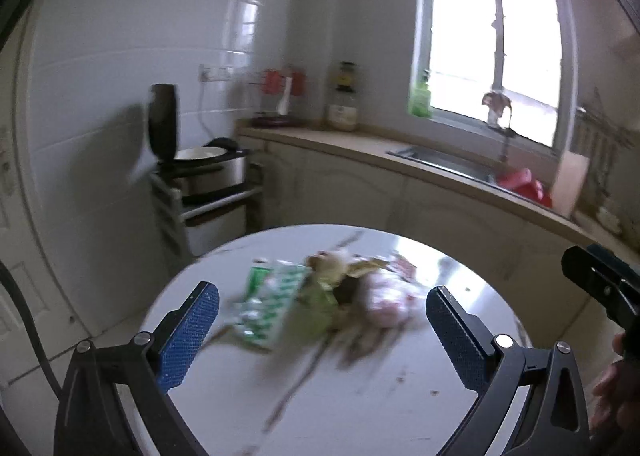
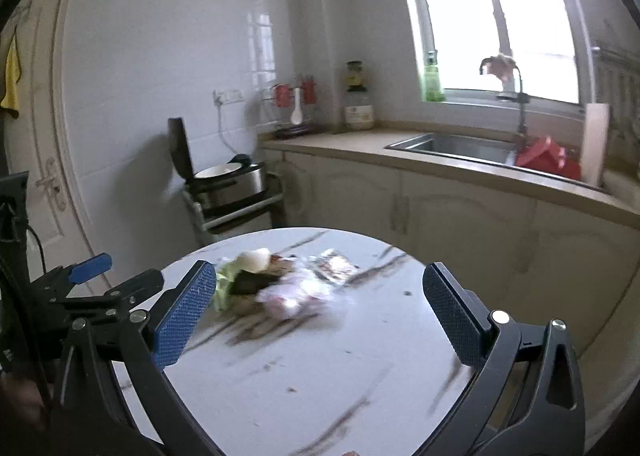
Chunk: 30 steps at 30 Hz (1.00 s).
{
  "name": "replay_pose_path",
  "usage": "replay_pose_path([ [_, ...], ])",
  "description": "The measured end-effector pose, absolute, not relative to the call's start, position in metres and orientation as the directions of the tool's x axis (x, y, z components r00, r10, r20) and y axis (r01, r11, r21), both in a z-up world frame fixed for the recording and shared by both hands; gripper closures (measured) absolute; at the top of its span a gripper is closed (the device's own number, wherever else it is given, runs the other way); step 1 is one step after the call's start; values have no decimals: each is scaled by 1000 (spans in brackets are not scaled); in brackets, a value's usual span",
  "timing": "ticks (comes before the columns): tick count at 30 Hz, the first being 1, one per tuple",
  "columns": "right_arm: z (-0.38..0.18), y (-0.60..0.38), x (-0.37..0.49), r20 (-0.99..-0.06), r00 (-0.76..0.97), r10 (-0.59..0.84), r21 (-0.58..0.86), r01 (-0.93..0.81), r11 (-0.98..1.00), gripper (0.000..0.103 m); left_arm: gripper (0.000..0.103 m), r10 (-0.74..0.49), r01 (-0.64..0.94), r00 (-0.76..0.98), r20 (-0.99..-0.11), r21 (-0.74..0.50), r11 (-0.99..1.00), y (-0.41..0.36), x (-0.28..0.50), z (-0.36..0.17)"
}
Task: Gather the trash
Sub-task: 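Return both grippers to the table trash pile, then grasp the green-checked wrapper with the left gripper while the right grasps the clear plastic bag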
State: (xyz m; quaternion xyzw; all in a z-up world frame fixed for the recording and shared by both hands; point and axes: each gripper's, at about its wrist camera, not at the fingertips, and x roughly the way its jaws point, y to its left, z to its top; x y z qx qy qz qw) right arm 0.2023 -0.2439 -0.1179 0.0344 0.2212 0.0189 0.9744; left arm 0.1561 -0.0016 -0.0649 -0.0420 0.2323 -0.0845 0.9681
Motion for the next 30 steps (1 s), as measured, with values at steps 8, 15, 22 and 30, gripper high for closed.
replay_pose_path([
  [8, -118, -210, 242, -479, 875, 77, 100, -33, 994, 0, 1, -96, 59, 884, -457, -96, 994, 17, 164, -71],
  [15, -167, -218, 298, -662, 744, 85, 149, 20, 989, 0, 1, -84, 63, 798, -597, -56, 996, -4, 213, -110],
  [22, -208, -227, 334, -741, 664, 97, 170, 46, 984, 0, 1, -85, 81, 725, -683, -37, 996, -17, 278, -134],
  [30, -245, -224, 376, -802, 586, 114, 182, 59, 982, 0, 1, -57, 107, 676, -735, 21, 994, -37, 358, -153],
])
